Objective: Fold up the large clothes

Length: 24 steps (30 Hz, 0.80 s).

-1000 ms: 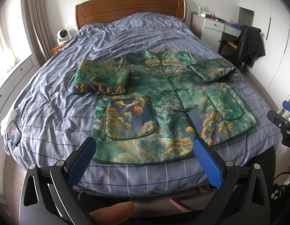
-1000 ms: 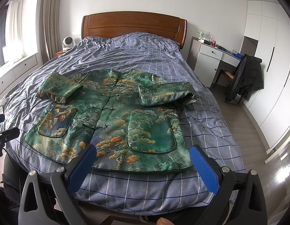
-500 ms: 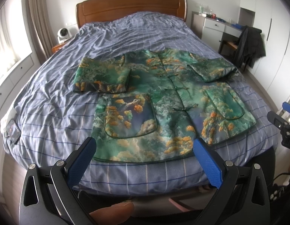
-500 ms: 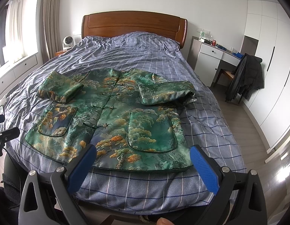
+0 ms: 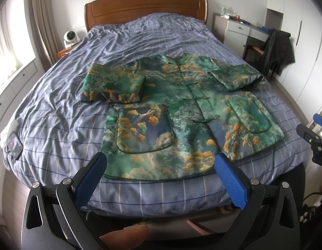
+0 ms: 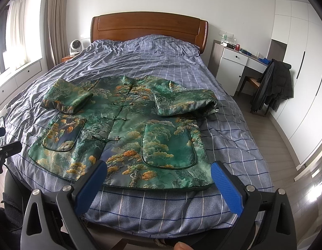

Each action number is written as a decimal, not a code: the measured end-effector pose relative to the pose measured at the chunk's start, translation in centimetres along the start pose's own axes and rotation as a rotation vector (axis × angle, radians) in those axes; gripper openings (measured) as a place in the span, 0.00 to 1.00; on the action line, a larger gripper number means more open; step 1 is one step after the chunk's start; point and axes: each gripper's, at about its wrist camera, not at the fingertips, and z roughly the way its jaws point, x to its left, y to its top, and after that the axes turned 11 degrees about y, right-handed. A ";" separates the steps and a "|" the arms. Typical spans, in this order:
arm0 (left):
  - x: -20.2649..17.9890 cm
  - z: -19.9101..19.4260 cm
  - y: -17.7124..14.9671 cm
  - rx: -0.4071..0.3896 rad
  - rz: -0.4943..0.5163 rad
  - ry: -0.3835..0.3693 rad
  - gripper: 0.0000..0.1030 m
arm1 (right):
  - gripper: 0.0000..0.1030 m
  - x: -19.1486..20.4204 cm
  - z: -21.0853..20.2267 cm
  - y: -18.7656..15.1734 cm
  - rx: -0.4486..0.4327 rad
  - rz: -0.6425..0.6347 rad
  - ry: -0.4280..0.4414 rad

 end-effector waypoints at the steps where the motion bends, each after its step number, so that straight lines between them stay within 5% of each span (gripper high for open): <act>1: -0.1 0.0 -0.1 0.000 0.000 0.000 0.99 | 0.98 0.0 0.0 -0.1 0.000 0.000 0.000; 24: 0.1 0.0 0.1 0.001 -0.003 -0.001 1.00 | 0.98 0.1 -0.1 -0.1 0.001 0.003 0.000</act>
